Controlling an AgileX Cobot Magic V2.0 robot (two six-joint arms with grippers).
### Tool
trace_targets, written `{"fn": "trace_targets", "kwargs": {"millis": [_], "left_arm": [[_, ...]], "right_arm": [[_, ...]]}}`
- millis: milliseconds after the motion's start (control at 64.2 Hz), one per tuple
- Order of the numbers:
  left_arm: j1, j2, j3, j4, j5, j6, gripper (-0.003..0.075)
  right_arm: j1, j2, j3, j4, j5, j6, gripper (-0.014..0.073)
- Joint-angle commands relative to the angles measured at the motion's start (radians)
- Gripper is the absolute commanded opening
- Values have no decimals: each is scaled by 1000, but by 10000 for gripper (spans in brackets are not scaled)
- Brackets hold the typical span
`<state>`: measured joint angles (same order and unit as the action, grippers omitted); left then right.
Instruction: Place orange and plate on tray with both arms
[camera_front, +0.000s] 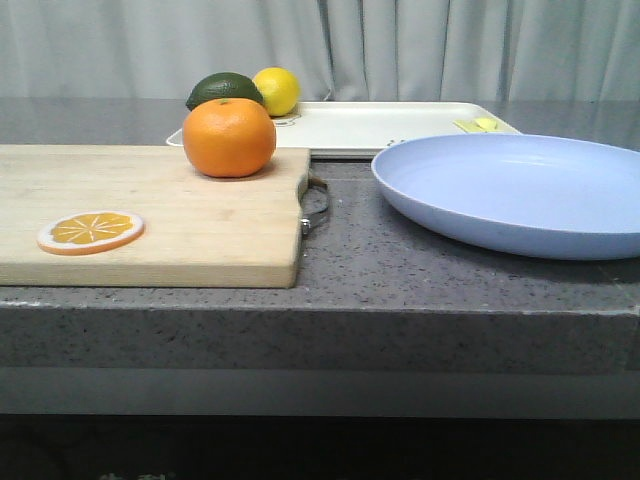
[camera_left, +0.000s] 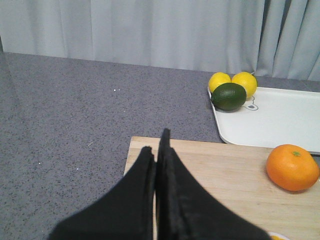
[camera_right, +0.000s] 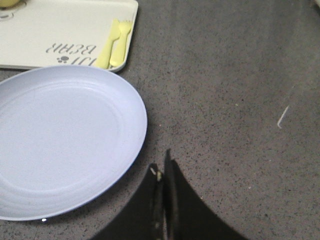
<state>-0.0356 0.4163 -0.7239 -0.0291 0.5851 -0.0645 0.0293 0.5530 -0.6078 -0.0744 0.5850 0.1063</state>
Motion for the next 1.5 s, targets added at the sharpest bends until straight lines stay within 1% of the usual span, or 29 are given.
{"fn": "trace_targets", "kwargs": {"millis": [0,187,218,296,343,389,452,498,514,561,607,639,685,779,950,1090,1152,1230,1293,1480], "left_arm": [[2,23,-13,-8,-79,-1,-18],[2,25,-6,-8,-71,-1,-17],[2,25,-6,-8,-71,-1,-17],[2,25,-6,0,-67,-1,1],[2,25,-6,2,-65,-1,43],[-2,25,-6,2,-63,-1,112],[-13,25,-6,2,-63,-1,231],[-29,25,-6,2,-61,-1,350],[-35,25,-6,2,-61,-1,379],[-61,25,-6,2,-61,-1,455],[-93,28,-6,2,-59,8,519],[-114,34,-6,2,-59,20,547],[-153,48,-6,2,-57,31,562],[-220,86,-10,2,-71,57,560],[-353,216,-31,2,-98,105,561],[-445,369,-92,13,-102,105,564],[-482,449,-130,29,-100,105,586],[-511,545,-178,29,-100,105,637],[-525,622,-221,37,-100,105,659],[-527,830,-356,49,-98,105,664]], "right_arm": [[-6,45,-35,-20,-63,-9,-68],[-6,89,-35,-20,-23,-9,-64],[-6,90,-35,-20,-13,-9,-54],[-6,92,-35,-20,6,-9,19],[-6,92,-35,-20,12,-9,99],[-6,92,-35,-20,13,-9,216],[-6,92,-35,-20,13,-9,361],[-6,92,-35,-20,15,-9,449],[-6,92,-35,-20,17,-9,487],[-6,92,-35,-20,25,-9,558],[-6,92,-35,-20,36,-9,594],[-6,92,-35,-20,44,-9,606],[-6,92,-35,-20,52,-9,604],[-6,92,-35,-20,63,-9,601],[-6,92,-35,-20,64,-9,601],[-6,92,-35,-20,64,-9,601],[-6,92,-35,-20,64,-9,601],[-6,92,-35,-20,64,-9,601],[-6,92,-35,-20,64,-9,601],[-6,92,-35,-20,64,-9,601]]}}
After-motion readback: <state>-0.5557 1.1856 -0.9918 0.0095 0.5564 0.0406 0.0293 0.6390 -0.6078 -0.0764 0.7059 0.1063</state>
